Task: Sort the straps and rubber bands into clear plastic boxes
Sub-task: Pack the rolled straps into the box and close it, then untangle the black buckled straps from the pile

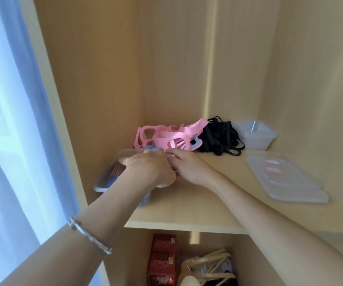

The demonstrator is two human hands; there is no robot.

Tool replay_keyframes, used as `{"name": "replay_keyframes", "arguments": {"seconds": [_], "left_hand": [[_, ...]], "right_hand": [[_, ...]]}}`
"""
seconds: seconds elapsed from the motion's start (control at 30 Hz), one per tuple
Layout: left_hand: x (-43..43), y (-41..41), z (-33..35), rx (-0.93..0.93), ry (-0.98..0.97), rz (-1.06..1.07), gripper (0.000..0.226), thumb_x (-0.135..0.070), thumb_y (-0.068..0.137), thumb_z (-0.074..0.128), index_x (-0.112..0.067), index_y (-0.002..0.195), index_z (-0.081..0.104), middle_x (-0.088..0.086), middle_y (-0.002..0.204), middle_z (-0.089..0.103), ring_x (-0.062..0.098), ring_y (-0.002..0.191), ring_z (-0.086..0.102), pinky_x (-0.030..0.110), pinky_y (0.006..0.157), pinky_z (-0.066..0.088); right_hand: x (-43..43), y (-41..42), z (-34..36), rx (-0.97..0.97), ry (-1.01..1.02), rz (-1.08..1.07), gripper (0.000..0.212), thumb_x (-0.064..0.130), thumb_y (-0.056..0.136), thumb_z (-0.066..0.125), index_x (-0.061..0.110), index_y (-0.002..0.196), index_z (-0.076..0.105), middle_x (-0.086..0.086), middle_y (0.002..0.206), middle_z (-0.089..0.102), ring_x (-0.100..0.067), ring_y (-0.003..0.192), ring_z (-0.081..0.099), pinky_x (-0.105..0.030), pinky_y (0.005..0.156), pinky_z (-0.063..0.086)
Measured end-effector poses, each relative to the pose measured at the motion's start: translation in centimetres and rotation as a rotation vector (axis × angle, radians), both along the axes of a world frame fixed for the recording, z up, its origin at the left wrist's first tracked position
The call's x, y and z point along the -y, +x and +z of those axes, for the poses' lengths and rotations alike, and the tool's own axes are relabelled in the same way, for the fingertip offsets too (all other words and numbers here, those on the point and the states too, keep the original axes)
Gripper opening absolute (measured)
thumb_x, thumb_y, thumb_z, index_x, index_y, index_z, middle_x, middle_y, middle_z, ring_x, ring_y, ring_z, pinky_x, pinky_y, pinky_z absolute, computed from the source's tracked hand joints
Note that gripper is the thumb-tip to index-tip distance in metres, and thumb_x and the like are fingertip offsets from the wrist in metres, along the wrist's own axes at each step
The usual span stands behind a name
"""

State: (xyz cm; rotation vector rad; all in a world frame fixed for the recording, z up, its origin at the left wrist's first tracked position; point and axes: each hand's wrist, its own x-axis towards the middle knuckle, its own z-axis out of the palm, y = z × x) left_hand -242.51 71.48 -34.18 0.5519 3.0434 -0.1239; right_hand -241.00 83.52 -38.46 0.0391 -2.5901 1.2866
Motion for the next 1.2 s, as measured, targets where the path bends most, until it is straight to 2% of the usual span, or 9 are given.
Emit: {"name": "replay_keyframes", "arguments": {"seconds": [0.13,0.3,0.4,0.5,0.7,0.9,1.0,1.07,1.2], "left_hand": [[-3.4,0.4,-0.5,-0.17,0.011,-0.1,0.068,-0.035,0.089,0.047,-0.018,0.148,0.018,0.012,0.147,0.029,0.032,0.137,0.027,0.055,0.107,0.023],[-9.4,0.7,-2.8,-0.221,0.32,-0.291,0.061,-0.025,0.091,0.044,-0.013,0.146,0.021,0.013,0.144,0.033,0.032,0.132,0.034,0.046,0.099,0.033],[-11.9,0.5,-3.6,-0.223,0.398,-0.403,0.049,-0.023,0.088,0.045,-0.015,0.136,0.033,0.009,0.129,0.046,0.031,0.119,0.047,0.038,0.084,0.038],[-13.6,-0.8,-3.8,-0.187,0.379,-0.488,0.04,-0.021,0.089,0.044,-0.016,0.128,0.041,0.007,0.122,0.048,0.029,0.113,0.049,0.035,0.075,0.036],[-14.3,-4.0,-4.8,-0.162,0.324,-0.576,0.043,-0.023,0.092,0.042,-0.018,0.135,0.046,0.006,0.126,0.049,0.026,0.121,0.046,0.04,0.095,0.043],[-14.8,-5.3,-5.5,-0.042,0.308,-0.603,0.044,-0.027,0.094,0.043,-0.018,0.136,0.045,0.006,0.132,0.046,0.027,0.125,0.043,0.043,0.103,0.039],[-15.2,-5.3,-5.6,0.007,0.337,-0.605,0.042,-0.028,0.094,0.043,-0.016,0.134,0.046,0.007,0.134,0.045,0.028,0.125,0.043,0.044,0.103,0.038],[-15.1,-5.3,-5.6,0.01,0.349,-0.6,0.042,-0.028,0.095,0.043,-0.016,0.135,0.046,0.006,0.135,0.044,0.027,0.126,0.042,0.043,0.104,0.038],[-14.8,-5.1,-5.7,0.019,0.349,-0.602,0.042,-0.028,0.095,0.042,-0.018,0.135,0.045,0.006,0.132,0.045,0.028,0.124,0.043,0.041,0.101,0.039]], "right_hand": [[-2.7,1.1,1.0,0.005,0.2,-0.074,0.025,0.02,0.097,0.041,0.021,0.082,0.062,0.0,0.077,0.062,-0.019,0.069,0.054,-0.032,0.064,0.042],[-7.9,3.2,2.5,-0.017,0.303,-0.253,0.04,0.016,0.092,0.045,0.028,0.056,0.057,0.007,0.057,0.052,-0.01,0.051,0.042,-0.022,0.047,0.029],[-10.5,3.9,2.6,0.004,0.312,-0.352,0.034,0.012,0.086,0.046,0.018,0.054,0.051,0.003,0.054,0.05,-0.014,0.052,0.04,-0.029,0.052,0.032],[-12.6,4.0,2.6,0.01,0.348,-0.429,0.025,0.012,0.087,0.047,0.014,0.07,0.064,-0.001,0.071,0.062,-0.018,0.063,0.05,-0.034,0.06,0.043],[-16.9,1.8,3.0,0.036,0.391,-0.573,0.025,0.009,0.086,0.046,0.01,0.085,0.07,-0.005,0.09,0.071,-0.026,0.083,0.065,-0.038,0.074,0.056],[-21.5,-0.4,3.2,0.033,0.479,-0.749,0.026,0.015,0.093,0.048,0.003,0.107,0.066,-0.014,0.115,0.065,-0.034,0.108,0.057,-0.042,0.092,0.049],[-22.8,-0.8,2.2,0.135,0.484,-0.688,0.029,0.024,0.1,0.045,0.007,0.086,0.064,-0.011,0.089,0.064,-0.035,0.09,0.057,-0.037,0.078,0.047],[-23.2,-1.0,2.1,0.15,0.503,-0.671,0.039,0.025,0.1,0.045,0.014,0.063,0.043,-0.005,0.066,0.046,-0.03,0.071,0.045,-0.033,0.062,0.035],[-23.0,-0.9,3.1,0.203,0.579,-0.633,0.042,0.019,0.102,0.041,0.022,0.059,0.039,0.0,0.064,0.041,-0.025,0.066,0.043,-0.029,0.054,0.031]]}}
